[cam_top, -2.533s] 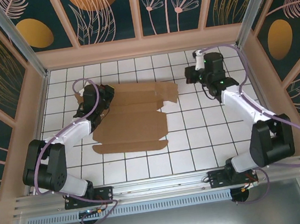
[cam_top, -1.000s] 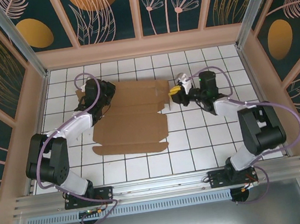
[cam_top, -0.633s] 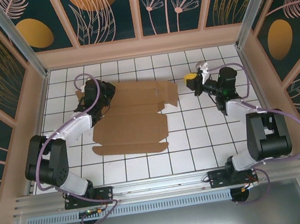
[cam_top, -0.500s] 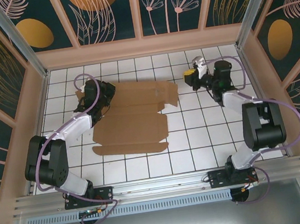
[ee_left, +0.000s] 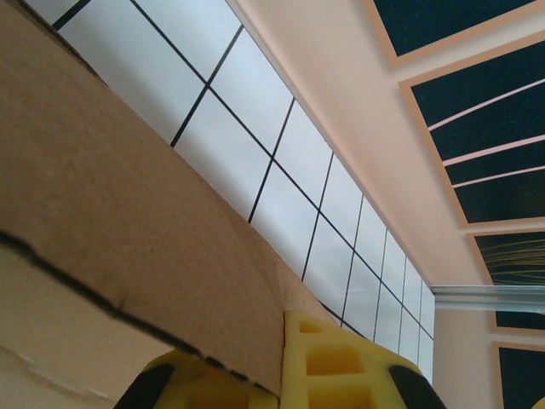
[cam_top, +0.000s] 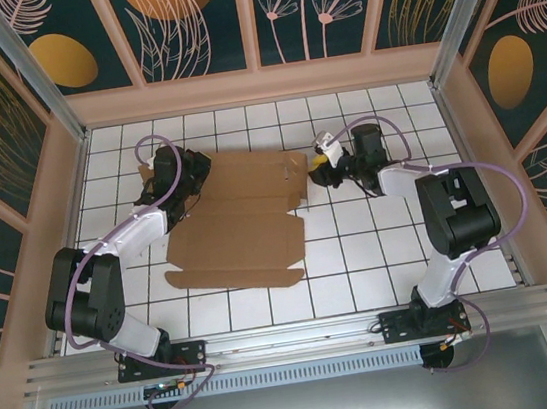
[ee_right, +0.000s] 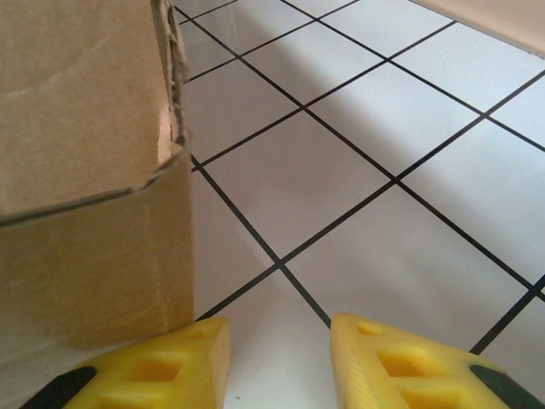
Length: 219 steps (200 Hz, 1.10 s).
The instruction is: Fold the paper box
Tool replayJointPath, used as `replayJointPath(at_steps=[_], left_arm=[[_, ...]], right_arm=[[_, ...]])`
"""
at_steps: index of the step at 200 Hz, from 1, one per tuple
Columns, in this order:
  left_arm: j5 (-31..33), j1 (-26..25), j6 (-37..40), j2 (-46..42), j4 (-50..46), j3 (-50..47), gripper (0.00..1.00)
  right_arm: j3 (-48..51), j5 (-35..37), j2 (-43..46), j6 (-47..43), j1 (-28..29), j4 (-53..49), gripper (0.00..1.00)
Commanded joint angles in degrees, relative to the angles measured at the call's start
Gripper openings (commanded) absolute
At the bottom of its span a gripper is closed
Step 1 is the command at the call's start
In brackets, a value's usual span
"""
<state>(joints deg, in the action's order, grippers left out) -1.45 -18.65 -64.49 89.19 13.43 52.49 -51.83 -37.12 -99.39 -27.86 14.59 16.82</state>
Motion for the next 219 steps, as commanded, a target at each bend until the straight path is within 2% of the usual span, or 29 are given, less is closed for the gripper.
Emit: replayJointPath(at_steps=[1, 61, 118, 183, 190, 205, 219], left_arm=[[-0.91, -0.42, 1.82, 0.11, -4.47, -1.94, 0.0], [-1.62, -0.16, 1.21, 0.02, -2.78, -2.03, 0.0], [-2.78, -0.17, 0.68, -0.74, -1.3, -3.8, 0.0], [-2.27, -0.16, 1.28, -1.82, -0.92, -3.89, 0.0], [-2.34, -0.2, 1.21, -1.77, -0.74, -3.93, 0.0], [-2.62, -0.18, 1.04, -1.67, -0.27, -3.97, 0.0], [-2.91, -0.16, 1.02, -1.65, 0.08, -3.99, 0.0]], right_arm=[[1.66, -3.57, 4.29, -1.93, 2.29, 1.02, 0.38], [5.18, -5.58, 7.11, -0.48, 5.16, -0.28, 0.39], [1.72, -0.64, 3.41, 1.04, 9.41, -1.16, 0.44], [3.38, -1.96, 6.91, 4.86, 10.46, -1.14, 0.47], [3.5, -2.31, 6.85, 5.75, 10.46, -1.0, 0.49], [3.36, -2.23, 6.19, 7.3, 10.55, -0.53, 0.67], [3.06, -2.47, 5.31, 8.74, 10.63, 0.42, 0.69]])
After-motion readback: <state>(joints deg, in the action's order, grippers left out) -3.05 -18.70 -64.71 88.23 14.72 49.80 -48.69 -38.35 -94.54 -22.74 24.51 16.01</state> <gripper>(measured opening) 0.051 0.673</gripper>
